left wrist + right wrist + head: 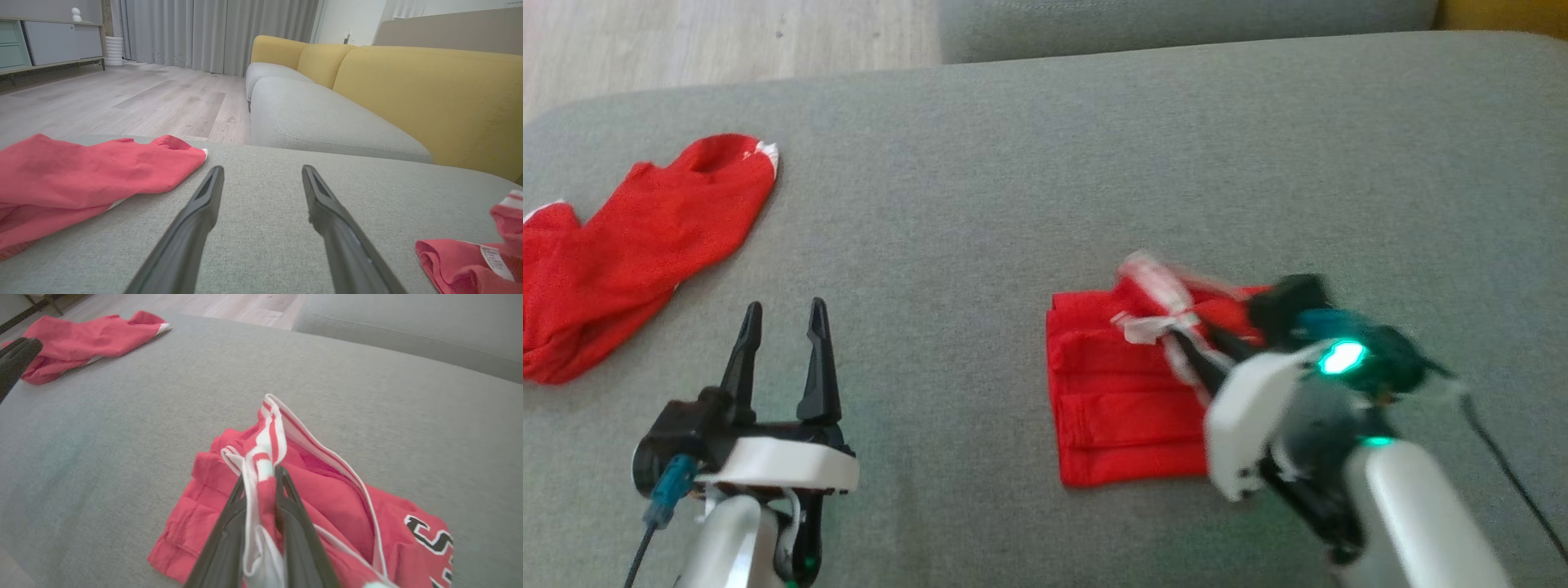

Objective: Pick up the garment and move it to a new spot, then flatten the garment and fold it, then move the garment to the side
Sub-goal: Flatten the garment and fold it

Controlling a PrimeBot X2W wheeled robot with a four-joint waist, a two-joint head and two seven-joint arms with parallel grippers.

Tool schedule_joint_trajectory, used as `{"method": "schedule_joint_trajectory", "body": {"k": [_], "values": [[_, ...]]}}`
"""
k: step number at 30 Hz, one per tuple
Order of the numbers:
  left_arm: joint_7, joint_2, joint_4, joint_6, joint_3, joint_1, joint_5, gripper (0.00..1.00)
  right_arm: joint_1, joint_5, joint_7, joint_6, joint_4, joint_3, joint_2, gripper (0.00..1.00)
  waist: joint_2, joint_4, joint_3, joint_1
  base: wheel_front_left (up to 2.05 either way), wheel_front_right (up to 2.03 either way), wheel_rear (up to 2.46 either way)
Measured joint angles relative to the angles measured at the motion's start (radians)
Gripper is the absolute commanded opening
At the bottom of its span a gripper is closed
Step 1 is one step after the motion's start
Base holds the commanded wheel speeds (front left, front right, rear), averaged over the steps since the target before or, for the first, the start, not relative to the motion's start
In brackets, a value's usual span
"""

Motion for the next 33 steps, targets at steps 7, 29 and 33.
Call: {"method": "schedule_joint_trajectory", "body": {"k": [7, 29, 33], "values": [[0.000, -0.012, 0.000, -0.008, -0.003, -0.003, 0.007, 1.00, -0.098, 0.022, -0.072, 0.000, 0.192, 0.122, 0.025, 0.00, 0.0000, 0.031, 0.016, 0.0000, 0.00, 0.00, 0.00], [0.000, -0.024, -0.003, -0.009, 0.024, -0.004, 0.015, 1.00, -0.106, 0.179, -0.262, 0.000, -0.037, -0.140, 0.023, 1.00, 0.0000, 0.021, 0.006, 0.0000, 0.00, 0.00, 0.00], [0.000, -0.024, -0.007, -0.009, 0.026, -0.003, 0.016, 1.00, 0.000, 0.051, -0.336, 0.000, -0.037, -0.266, -0.012, 1.00, 0.0000, 0.015, -0.001, 0.0000, 0.00, 0.00, 0.00]]}}
